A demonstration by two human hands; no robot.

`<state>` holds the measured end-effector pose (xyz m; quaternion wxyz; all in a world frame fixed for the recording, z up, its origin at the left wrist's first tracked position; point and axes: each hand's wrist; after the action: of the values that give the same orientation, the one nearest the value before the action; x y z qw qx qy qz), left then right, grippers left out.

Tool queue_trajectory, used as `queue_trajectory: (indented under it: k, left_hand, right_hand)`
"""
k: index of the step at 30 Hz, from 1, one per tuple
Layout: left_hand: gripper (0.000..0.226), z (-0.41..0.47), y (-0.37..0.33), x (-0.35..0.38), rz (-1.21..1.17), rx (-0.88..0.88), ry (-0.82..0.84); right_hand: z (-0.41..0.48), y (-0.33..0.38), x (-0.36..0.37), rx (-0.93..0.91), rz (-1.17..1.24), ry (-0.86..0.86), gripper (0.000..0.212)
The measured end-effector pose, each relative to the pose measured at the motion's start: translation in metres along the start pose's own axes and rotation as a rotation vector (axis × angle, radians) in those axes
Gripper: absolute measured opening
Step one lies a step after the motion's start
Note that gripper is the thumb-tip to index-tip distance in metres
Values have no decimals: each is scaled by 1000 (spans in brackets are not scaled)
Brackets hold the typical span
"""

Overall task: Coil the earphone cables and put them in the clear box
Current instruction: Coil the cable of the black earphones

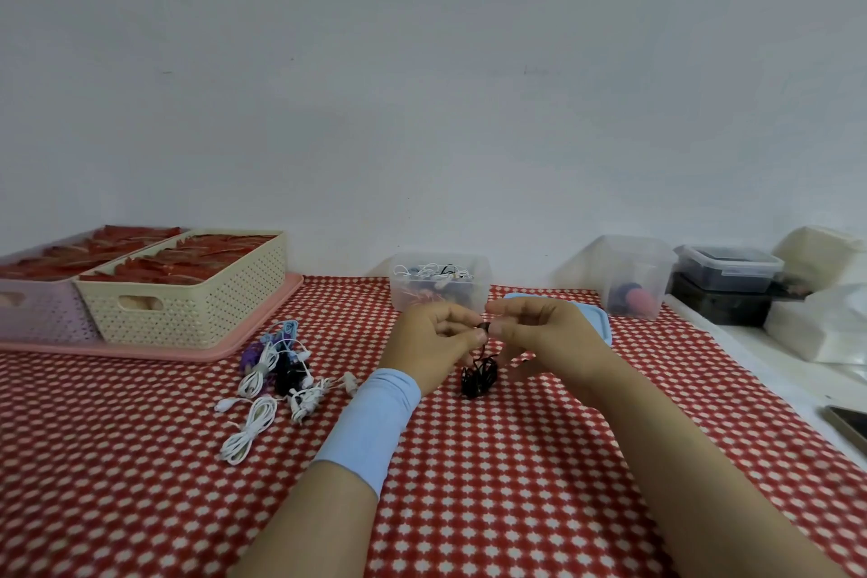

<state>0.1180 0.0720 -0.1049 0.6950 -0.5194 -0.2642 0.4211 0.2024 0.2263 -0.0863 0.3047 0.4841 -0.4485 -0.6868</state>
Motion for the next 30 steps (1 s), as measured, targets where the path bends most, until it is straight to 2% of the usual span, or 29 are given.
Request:
queue_trajectory:
  k: [6,12,20,24,27,30]
  left_hand:
    - [12,-1,-1,1,48,22,20]
    - [12,-2,-4,2,-119,-47,19]
    - [7,0,-4,2,-112,-91,37]
    - [10,0,-6,0,-124,-116,17]
    - [11,3,-5,-7,-112,-119,-60]
    - [26,6,-1,-14,-67,-77,-71]
  right_hand:
    - [-1,-1,-1,10,-42,-15,12]
    - [-1,2,-8,53,75,32,19]
    - [-1,0,-6,-74,-108,-5,13]
    - [2,-2,-10,-94,-141,-49,19]
    - [8,-13,-21,-92,-509,-164,14]
    - [11,-21,-24,-9,-868,-73,13]
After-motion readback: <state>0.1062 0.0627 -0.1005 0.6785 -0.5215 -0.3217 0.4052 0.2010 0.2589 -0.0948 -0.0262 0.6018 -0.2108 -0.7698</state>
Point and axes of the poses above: each hand's wrist, its own z-axis towards the middle knuckle, its own x-axis out of the palm, y = z × x, and after that the axes turned 14 degrees about -z, right-handed
